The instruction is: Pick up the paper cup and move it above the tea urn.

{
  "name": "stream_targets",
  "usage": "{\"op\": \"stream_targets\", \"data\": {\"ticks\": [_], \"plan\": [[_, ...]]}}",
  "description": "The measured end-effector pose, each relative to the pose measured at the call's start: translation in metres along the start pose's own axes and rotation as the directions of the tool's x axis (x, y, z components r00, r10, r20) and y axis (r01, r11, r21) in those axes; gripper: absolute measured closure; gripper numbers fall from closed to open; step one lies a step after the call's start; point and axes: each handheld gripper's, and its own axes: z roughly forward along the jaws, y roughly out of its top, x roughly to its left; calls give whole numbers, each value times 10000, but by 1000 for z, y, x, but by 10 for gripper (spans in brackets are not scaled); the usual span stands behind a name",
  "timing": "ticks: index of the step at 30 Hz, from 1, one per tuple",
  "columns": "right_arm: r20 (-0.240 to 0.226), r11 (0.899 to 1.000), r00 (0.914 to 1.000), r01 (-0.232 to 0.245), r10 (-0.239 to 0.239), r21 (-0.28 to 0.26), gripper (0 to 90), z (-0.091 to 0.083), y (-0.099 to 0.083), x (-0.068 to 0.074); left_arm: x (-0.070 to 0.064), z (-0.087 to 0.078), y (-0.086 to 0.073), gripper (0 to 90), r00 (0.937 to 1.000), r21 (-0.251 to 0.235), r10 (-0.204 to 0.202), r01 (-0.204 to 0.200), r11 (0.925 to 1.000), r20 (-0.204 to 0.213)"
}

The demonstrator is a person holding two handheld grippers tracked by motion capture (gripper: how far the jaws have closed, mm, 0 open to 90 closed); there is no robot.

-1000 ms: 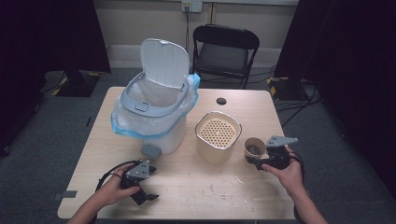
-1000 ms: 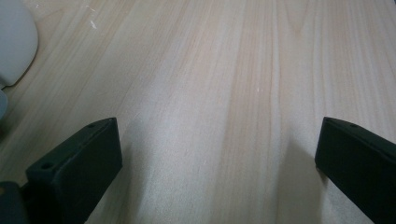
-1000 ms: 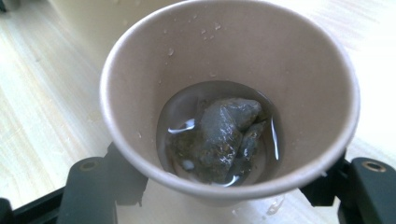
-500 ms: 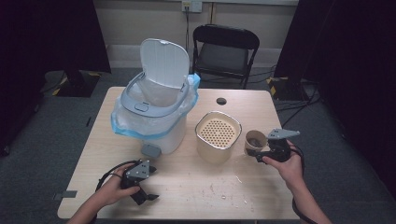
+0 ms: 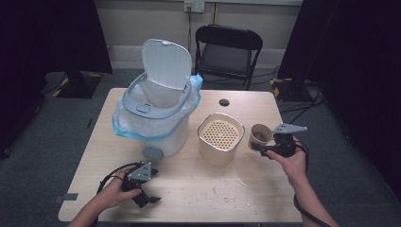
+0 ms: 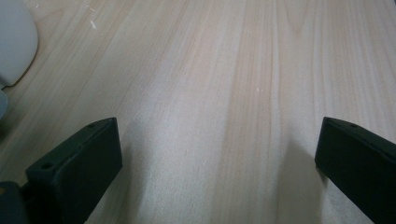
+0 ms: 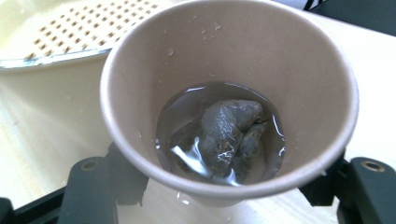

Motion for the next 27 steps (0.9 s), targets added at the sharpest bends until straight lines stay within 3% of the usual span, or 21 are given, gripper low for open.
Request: {"op": "stream_targets", "data": {"ticks": [13,27], "plan": [[922,9998,9957,135,-121,-143,319,3,26,-4,0,0,0,0,10000,4,-1,1,10000,5],[1206,9989,9916,478,-470,-35,319,14,44,-8,0,0,0,0,10000,7,0,0,10000,2]]}}
